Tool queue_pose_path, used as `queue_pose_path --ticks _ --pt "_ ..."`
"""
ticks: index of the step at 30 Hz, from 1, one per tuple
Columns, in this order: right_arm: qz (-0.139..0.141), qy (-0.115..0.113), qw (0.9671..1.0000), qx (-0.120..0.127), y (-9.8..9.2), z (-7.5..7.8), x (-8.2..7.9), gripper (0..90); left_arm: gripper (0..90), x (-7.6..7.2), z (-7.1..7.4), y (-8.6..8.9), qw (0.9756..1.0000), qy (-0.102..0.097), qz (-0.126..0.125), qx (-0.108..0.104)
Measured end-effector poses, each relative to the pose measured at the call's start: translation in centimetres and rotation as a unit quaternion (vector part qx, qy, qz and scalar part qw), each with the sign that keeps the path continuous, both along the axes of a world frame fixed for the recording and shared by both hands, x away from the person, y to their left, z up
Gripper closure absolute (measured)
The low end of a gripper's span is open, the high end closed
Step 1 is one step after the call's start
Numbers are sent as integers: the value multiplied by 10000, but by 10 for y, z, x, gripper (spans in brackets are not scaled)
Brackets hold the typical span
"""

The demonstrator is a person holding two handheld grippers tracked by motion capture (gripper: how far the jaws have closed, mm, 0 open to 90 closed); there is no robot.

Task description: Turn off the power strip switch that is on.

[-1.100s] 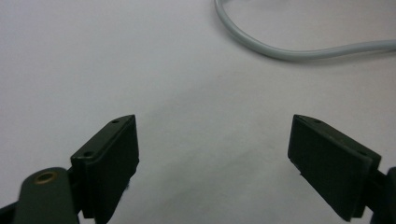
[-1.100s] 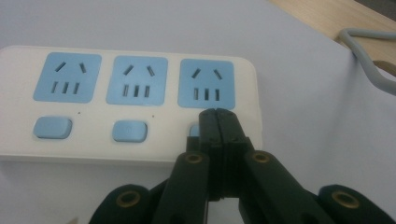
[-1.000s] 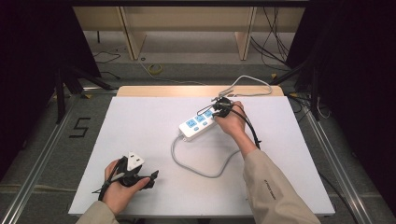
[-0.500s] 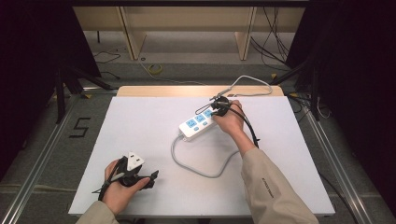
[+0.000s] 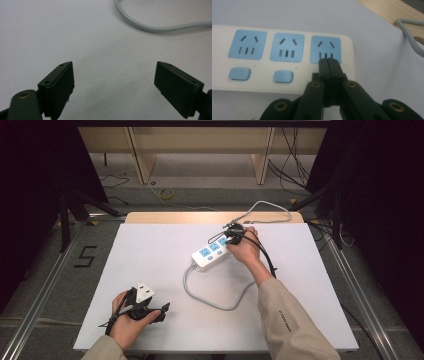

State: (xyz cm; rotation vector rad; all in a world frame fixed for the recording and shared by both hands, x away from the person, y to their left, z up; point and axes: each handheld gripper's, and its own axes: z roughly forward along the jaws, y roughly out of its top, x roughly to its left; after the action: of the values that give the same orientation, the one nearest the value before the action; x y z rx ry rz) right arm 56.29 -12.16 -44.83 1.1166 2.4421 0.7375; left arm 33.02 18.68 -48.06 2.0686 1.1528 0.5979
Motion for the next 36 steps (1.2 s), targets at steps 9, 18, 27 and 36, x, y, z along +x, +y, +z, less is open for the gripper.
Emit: queue_pose_path --ticks 9,18,27,36 --pt "-51 -21 10000 17 0 -1 -1 900 162 0 0 0 10000 1 -7 7" --pt "-79 -20 10000 50 0 -2 -2 900 162 0 0 0 10000 6 -9 15" --pt "-82 -27 9999 76 -1 -2 -2 900 162 0 0 0 10000 1 5 3" --pt "-70 -57 9999 115 -2 -3 -2 900 162 0 0 1 10000 -4 18 -4"
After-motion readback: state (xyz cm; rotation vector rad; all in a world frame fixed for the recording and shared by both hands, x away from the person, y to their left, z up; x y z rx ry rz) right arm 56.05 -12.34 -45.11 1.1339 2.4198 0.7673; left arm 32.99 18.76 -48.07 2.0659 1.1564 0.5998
